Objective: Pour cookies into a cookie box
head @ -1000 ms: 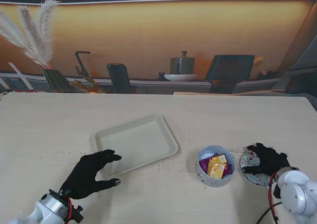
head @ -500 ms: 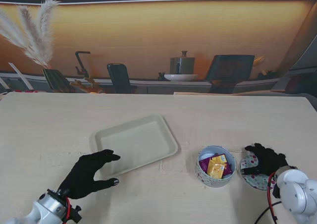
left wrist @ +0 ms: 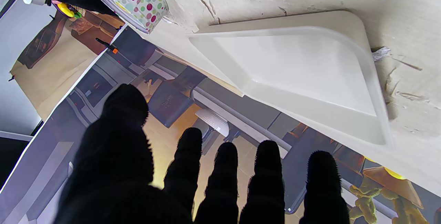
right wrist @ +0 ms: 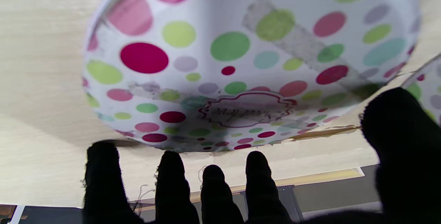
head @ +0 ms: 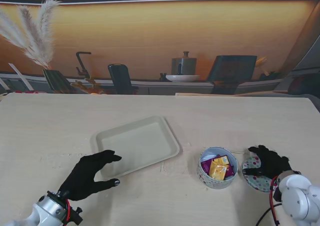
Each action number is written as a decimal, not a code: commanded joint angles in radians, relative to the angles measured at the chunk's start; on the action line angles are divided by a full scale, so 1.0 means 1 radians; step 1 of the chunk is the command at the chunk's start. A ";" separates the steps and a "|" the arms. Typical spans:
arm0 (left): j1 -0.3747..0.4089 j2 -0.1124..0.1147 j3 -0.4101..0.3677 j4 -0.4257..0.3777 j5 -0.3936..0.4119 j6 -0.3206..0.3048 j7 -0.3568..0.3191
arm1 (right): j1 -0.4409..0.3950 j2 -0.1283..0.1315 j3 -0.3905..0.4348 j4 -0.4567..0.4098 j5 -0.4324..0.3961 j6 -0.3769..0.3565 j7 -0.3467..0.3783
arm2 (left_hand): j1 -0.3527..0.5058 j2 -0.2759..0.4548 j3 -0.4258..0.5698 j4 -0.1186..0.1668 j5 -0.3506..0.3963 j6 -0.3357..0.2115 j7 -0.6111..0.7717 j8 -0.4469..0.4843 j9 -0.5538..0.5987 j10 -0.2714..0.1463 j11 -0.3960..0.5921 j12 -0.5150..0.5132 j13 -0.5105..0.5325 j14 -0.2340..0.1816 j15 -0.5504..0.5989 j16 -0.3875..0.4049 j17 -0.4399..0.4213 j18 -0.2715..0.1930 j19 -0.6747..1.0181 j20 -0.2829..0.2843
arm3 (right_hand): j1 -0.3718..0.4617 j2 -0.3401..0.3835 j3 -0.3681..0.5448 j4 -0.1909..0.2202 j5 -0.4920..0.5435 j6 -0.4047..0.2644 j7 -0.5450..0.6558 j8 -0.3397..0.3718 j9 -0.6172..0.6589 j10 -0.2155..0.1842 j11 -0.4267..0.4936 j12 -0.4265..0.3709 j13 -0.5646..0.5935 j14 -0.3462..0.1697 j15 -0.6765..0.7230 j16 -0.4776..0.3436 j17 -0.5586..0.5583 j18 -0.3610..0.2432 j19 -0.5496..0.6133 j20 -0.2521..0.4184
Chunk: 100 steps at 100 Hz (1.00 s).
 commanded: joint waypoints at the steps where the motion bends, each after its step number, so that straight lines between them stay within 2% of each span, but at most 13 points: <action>1: 0.014 -0.007 -0.006 -0.010 0.005 -0.007 -0.011 | -0.034 -0.011 -0.001 0.010 -0.009 -0.020 0.026 | 0.009 0.044 -0.004 -0.022 0.020 -0.021 0.011 0.004 0.018 -0.025 -0.005 -0.007 0.016 -0.022 0.010 -0.007 -0.002 -0.027 -0.016 0.006 | -0.053 0.013 -0.019 -0.003 -0.029 -0.006 0.010 0.011 -0.012 -0.020 0.003 0.000 0.071 0.003 0.090 0.054 0.066 0.029 0.234 0.071; 51: 0.020 -0.007 -0.023 -0.013 0.014 -0.017 -0.014 | -0.114 -0.016 0.069 -0.089 -0.017 -0.080 0.034 | 0.013 0.038 0.002 -0.020 0.024 -0.022 0.015 0.005 0.023 -0.027 -0.002 -0.007 0.020 -0.024 0.013 -0.009 0.005 -0.027 -0.019 0.007 | -0.058 0.026 -0.023 0.001 -0.029 -0.004 0.000 0.002 -0.011 -0.027 0.002 -0.003 0.057 -0.002 0.069 0.042 0.058 0.035 0.223 0.061; 71: 0.024 -0.006 -0.028 -0.016 0.008 -0.012 -0.023 | -0.117 -0.011 0.067 -0.093 -0.039 -0.082 0.066 | 0.015 0.037 0.004 -0.020 0.024 -0.021 0.015 0.005 0.023 -0.025 -0.003 -0.008 0.020 -0.023 0.012 -0.010 0.005 -0.027 -0.020 0.006 | -0.024 -0.013 -0.021 0.000 -0.028 -0.009 -0.002 0.002 -0.013 -0.021 -0.001 -0.005 0.052 0.000 0.063 0.039 0.066 0.040 0.225 0.059; 100: 0.029 -0.003 -0.036 -0.023 -0.010 -0.007 -0.049 | -0.109 0.002 0.059 -0.086 -0.060 -0.094 0.147 | 0.026 0.031 0.011 -0.018 0.023 -0.022 0.014 0.005 0.020 -0.028 -0.006 -0.009 0.017 -0.026 0.008 -0.012 0.002 -0.032 -0.027 0.003 | 0.070 -0.124 0.002 -0.001 -0.026 -0.007 0.005 0.004 -0.010 -0.004 0.000 -0.005 0.071 0.015 0.075 0.043 0.116 0.066 0.245 0.058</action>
